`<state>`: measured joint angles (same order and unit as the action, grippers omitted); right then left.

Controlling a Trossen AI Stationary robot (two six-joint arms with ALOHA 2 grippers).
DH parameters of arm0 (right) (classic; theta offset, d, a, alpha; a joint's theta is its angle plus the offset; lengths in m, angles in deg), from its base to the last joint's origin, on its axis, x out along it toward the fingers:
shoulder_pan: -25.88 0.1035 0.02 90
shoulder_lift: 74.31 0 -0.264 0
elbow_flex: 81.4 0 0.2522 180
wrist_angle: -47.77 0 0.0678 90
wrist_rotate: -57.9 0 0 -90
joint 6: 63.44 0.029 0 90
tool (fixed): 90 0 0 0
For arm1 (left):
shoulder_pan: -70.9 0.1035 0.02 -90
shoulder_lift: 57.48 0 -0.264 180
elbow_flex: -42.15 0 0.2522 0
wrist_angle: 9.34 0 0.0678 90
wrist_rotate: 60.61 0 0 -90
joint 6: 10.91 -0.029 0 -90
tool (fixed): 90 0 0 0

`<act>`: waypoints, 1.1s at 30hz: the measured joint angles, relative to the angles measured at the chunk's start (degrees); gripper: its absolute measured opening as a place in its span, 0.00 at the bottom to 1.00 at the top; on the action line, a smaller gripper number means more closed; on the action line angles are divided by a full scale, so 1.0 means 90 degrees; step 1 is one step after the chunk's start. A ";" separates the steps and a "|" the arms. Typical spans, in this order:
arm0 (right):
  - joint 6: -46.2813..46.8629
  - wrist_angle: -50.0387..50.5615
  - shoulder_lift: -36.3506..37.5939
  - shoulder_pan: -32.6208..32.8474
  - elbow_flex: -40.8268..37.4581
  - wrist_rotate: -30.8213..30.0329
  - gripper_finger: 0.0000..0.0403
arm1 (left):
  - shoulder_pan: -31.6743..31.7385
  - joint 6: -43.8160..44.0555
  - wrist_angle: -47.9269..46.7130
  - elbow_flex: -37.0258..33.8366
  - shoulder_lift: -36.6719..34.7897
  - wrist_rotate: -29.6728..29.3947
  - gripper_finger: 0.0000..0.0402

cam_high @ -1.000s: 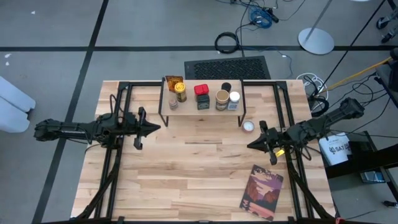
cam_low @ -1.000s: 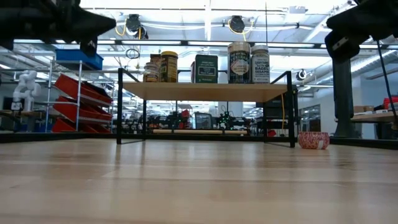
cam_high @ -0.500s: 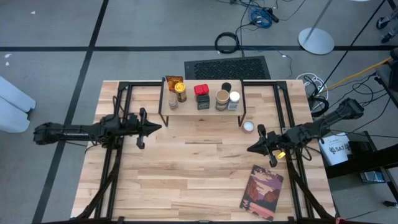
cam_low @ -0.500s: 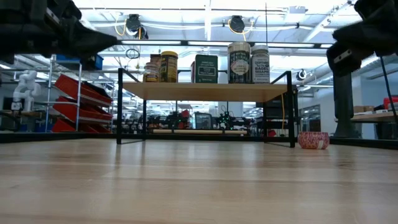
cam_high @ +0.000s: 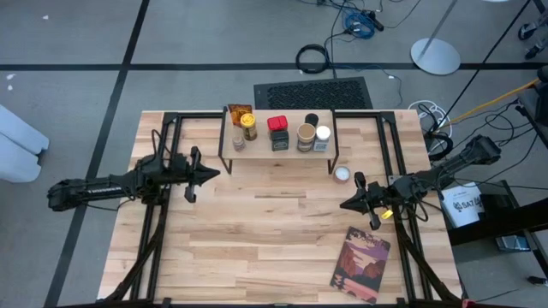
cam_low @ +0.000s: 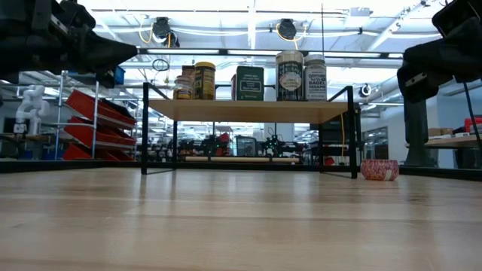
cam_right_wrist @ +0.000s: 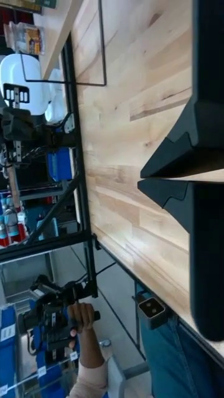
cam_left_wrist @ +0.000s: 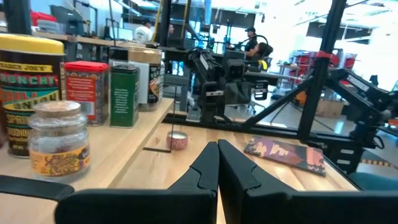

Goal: Shelf spices
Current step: Return to Home Position

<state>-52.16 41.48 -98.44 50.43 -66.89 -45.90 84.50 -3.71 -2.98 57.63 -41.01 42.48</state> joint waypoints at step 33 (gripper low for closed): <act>-0.0194 0.0586 0.0632 -0.0356 0.0005 0.0078 0.00 | -0.0935 0.0345 -0.0036 -0.0143 -0.0127 0.0018 0.00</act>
<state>-53.90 46.76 -92.75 47.23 -66.84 -45.20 76.09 -0.61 -3.31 56.34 -42.16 42.64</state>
